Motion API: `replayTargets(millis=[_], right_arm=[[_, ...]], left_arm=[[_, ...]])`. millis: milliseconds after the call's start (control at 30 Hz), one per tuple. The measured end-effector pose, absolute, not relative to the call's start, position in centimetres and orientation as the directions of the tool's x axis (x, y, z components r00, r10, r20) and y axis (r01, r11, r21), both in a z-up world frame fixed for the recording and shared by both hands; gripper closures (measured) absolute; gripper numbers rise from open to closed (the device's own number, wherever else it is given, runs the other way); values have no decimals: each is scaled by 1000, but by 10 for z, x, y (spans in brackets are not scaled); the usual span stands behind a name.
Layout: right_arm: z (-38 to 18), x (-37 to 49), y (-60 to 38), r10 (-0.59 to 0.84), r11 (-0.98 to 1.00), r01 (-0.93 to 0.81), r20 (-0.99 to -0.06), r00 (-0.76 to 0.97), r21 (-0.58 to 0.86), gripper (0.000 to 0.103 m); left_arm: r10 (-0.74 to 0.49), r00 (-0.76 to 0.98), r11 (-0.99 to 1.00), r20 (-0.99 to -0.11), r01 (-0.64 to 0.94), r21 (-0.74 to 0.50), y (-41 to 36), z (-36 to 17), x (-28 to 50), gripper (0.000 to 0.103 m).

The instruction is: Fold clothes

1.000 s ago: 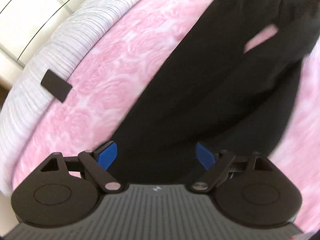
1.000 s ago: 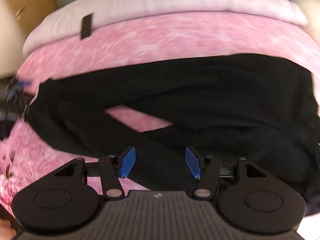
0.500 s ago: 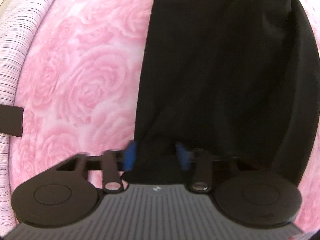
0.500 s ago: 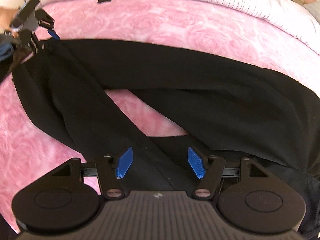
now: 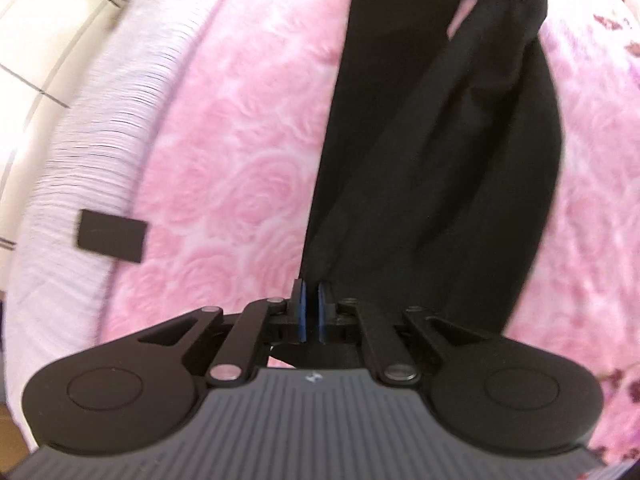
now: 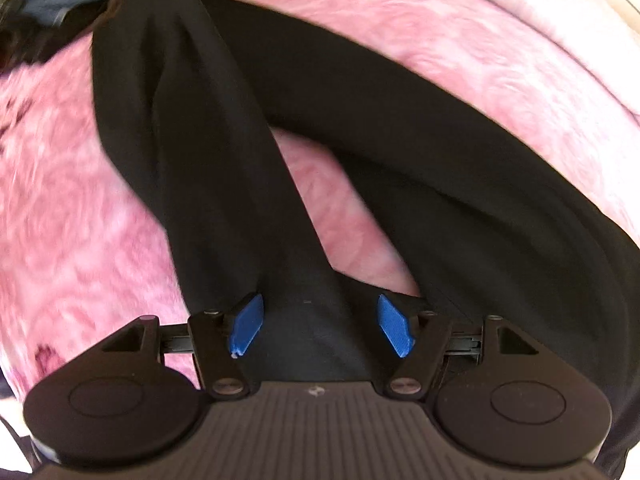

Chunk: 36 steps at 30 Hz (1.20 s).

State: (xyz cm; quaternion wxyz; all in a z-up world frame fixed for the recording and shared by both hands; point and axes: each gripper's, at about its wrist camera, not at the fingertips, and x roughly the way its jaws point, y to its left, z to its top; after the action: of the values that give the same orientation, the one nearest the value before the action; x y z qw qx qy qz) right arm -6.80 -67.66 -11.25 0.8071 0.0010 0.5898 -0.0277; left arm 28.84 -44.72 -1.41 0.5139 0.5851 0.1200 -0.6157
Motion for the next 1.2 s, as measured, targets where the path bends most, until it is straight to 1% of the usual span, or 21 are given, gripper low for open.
replayTargets(millis=[33, 67, 100, 133, 167, 200, 367, 467, 500, 533, 567, 600, 633, 700, 767, 867, 967, 1000, 1033, 1133, 1200], right_arm=[[-113, -69, -675, -44, 999, 32, -953, 299, -36, 50], [-113, -70, -671, -44, 999, 13, -954, 297, -42, 70], [-110, -73, -665, -48, 999, -9, -954, 296, -53, 79], [-107, -76, -658, -52, 997, -31, -954, 294, -64, 86], [-102, -81, -648, -54, 995, -61, -955, 293, -75, 96], [-97, -87, -638, -56, 992, -90, -955, 292, -86, 96], [-81, -127, -585, -8, 970, -235, -966, 259, -71, 96], [-88, -148, -565, 27, 964, -265, -976, 216, -32, 90], [-92, -152, -560, 39, 964, -266, -979, 200, -16, 84], [-94, -154, -555, 58, 962, -273, -982, 177, 7, 81], [-96, -155, -550, 76, 960, -279, -985, 154, 30, 73], [-98, -157, -546, 92, 958, -284, -986, 136, 50, 60], [-96, -159, -543, 100, 957, -286, -985, 143, 56, 56], [-89, -160, -543, 112, 961, -268, -981, 157, 67, 55], [-81, -157, -551, 105, 974, -218, -977, 184, 64, 54], [-71, -150, -572, 54, 994, -109, -973, 225, 30, 49], [-68, -138, -598, -29, 1000, 17, -968, 249, -26, 49], [-67, -134, -607, -54, 998, 57, -966, 254, -41, 49], [-66, -129, -616, -77, 994, 94, -963, 258, -54, 49], [-62, -113, -639, -120, 986, 143, -954, 274, -83, 49], [-62, -99, -649, -142, 983, 154, -948, 286, -101, 48]], left_arm=[[-492, 217, -439, -843, 775, 456, -435, -4, 280, 100], [-487, 218, -437, -846, 778, 452, -423, 4, 271, 100], [-482, 218, -436, -849, 780, 448, -411, 13, 262, 100], [-473, 219, -434, -854, 785, 442, -399, 20, 252, 100], [-458, 221, -431, -861, 792, 433, -386, 25, 241, 100], [-443, 223, -429, -869, 798, 423, -373, 30, 231, 100], [-299, 195, -462, -934, 827, 321, -303, 29, 170, 101], [-197, 134, -446, -971, 870, 210, -269, 11, 134, 101], [-157, 105, -428, -982, 889, 163, -259, 0, 124, 99], [-118, 82, -411, -990, 903, 124, -251, -10, 116, 99], [-82, 70, -399, -994, 912, 97, -243, -20, 109, 99], [-46, 57, -386, -997, 920, 70, -236, -30, 102, 96], [-21, 48, -368, -999, 928, 52, -230, -38, 98, 94], [-10, 46, -313, -999, 949, 47, -223, -47, 100, 88], [-46, 69, -249, -997, 965, 78, -224, -47, 109, 86], [-124, 149, -170, -981, 971, 169, -240, -45, 134, 74], [-214, 228, -110, -950, 961, 256, -270, -47, 162, 64], [-243, 251, -90, -937, 956, 279, -281, -48, 171, 62], [-272, 268, -68, -924, 953, 297, -294, -50, 180, 61], [-362, 282, -24, -889, 950, 311, -331, -55, 198, 52], [-402, 284, -52, -871, 942, 332, -354, -63, 200, 44]])
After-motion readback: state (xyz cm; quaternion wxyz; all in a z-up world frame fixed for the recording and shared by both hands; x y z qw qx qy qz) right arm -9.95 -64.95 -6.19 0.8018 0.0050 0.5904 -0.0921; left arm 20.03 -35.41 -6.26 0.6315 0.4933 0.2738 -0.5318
